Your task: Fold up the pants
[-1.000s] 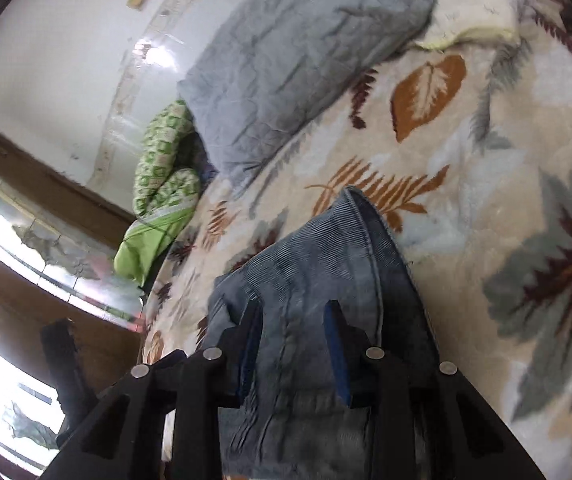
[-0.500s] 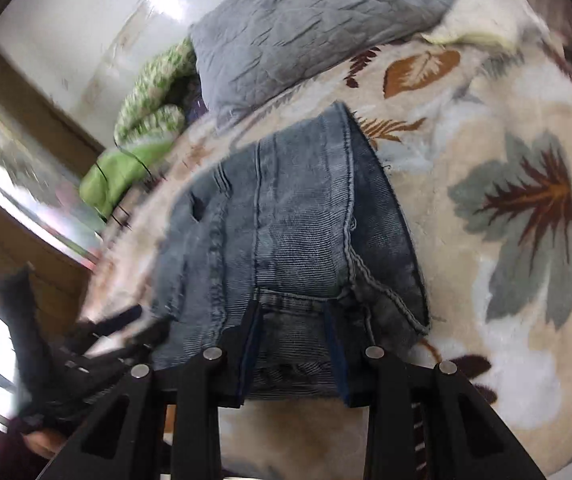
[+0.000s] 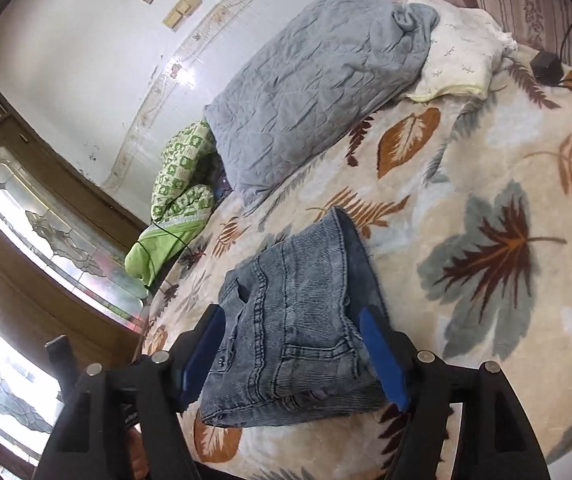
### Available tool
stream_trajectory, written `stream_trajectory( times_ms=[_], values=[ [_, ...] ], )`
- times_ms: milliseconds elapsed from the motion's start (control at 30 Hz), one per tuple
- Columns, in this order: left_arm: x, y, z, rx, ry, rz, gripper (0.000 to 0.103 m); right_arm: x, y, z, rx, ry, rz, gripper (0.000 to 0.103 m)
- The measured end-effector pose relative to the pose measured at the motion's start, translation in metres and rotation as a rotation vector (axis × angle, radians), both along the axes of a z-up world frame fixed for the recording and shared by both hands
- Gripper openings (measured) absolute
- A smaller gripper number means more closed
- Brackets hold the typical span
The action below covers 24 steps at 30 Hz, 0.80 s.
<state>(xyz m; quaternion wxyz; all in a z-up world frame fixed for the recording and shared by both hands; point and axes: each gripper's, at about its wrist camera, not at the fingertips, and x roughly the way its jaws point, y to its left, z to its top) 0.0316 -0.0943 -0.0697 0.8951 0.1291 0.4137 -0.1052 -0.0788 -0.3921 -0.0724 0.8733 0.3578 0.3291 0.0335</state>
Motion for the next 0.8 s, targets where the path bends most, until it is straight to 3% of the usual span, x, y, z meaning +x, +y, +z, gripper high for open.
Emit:
stream_trajectory(
  times_ms=[467, 800],
  values=[
    [0.005, 0.009, -0.013, 0.047, 0.023, 0.035, 0.08, 0.003, 0.006, -0.013, 0.004, 0.031, 0.042, 0.073],
    [0.025, 0.018, -0.02, -0.007, 0.099, 0.044, 0.08, 0.011, -0.004, -0.027, 0.071, 0.055, 0.036, 0.073]
  ],
)
